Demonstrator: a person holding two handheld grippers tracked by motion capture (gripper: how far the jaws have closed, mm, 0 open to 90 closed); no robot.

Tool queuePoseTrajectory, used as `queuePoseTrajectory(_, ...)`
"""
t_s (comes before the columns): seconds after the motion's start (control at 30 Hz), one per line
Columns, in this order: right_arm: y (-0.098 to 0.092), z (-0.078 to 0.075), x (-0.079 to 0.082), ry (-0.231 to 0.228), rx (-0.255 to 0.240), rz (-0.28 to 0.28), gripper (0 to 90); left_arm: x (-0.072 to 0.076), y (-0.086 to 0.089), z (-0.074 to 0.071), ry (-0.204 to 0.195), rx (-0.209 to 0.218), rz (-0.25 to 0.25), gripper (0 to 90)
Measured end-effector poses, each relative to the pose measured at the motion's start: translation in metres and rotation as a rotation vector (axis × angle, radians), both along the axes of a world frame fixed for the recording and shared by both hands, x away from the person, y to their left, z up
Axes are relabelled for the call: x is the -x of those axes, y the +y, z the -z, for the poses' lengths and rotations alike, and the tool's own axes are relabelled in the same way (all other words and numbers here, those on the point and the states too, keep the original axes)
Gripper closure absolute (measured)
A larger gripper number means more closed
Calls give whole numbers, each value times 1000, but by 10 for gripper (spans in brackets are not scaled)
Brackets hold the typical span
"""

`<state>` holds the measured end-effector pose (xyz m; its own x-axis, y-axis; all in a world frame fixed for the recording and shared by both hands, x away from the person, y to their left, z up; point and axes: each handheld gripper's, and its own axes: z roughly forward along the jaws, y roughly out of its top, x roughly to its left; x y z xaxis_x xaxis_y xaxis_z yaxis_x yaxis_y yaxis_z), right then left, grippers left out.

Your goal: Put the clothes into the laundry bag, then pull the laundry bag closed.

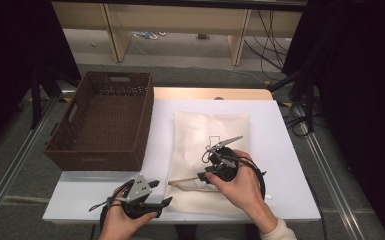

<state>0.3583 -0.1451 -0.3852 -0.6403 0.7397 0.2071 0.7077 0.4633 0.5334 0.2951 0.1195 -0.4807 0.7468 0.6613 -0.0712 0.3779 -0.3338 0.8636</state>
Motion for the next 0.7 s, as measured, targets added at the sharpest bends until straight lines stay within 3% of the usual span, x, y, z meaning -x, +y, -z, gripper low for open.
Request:
queuePoseTrajectory(0.17,-2,-1,-2,0,-5,10,624,2,2,-1,-4,29,-19,302)
queuePoseTrajectory(0.2,-3,-2,-2,-5,-7,5,625,2,3,-1,-8,14,-16,301)
queuePoseTrajectory(0.3,-4,-5,0,-6,-11,10,624,1,3,0,-4,21,-30,301)
queuePoseTrajectory(0.37,-5,-6,0,-5,-18,8,617,-1,3,-1,-14,3,-9,301)
queuePoseTrajectory(0.6,-2,-2,-1,15,-17,11,617,0,2,2,11,36,-27,300)
queuePoseTrajectory(0.7,4,0,1,21,-17,-9,610,-2,2,0,0,19,-10,300)
